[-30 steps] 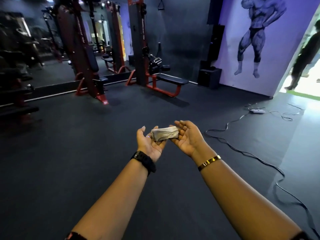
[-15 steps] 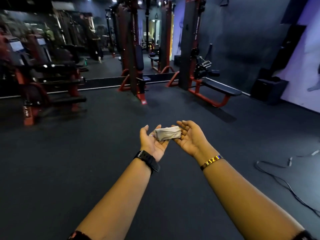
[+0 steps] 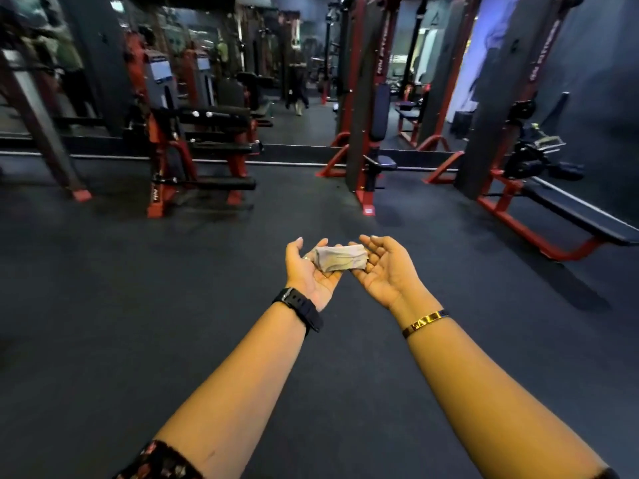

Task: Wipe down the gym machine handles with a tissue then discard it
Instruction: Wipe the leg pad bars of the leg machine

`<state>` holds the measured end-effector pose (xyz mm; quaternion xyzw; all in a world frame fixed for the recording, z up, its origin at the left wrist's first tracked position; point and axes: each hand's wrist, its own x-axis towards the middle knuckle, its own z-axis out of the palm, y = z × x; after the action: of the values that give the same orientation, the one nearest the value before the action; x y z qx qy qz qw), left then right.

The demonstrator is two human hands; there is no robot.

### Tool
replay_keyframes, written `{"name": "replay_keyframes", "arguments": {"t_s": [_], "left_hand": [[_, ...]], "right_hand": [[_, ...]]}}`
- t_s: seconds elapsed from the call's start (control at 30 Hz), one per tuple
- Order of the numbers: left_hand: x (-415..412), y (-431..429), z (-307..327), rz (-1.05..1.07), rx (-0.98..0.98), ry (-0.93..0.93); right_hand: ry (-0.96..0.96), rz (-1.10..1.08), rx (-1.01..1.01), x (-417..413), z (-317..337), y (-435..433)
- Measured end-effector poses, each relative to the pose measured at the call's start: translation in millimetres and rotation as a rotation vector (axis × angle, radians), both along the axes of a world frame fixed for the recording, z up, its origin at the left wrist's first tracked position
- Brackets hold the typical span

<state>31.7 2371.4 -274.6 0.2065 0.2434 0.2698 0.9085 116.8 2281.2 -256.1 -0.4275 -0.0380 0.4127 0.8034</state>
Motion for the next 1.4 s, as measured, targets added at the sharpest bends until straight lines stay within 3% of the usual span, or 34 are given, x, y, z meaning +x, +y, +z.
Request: {"name": "replay_keyframes", "arguments": {"t_s": [0.37,0.77,1.07,1.4], "left_hand": [[124,249,10,0.223,0.013,0.015],[201,503,10,0.413,-0.017,0.014],[277,731,4,0.401,-0.05,0.006],[363,925,-13,0.428,-0.061,0.031]], "right_hand": [[0.008,0.228,0.001,144,7,273],[-0.037,0.401,-0.033,239,2,540],[-0.028,0.405,-0.075,315,-7,762],[0.036,0.433,-0.059,397,-18,963]]}}
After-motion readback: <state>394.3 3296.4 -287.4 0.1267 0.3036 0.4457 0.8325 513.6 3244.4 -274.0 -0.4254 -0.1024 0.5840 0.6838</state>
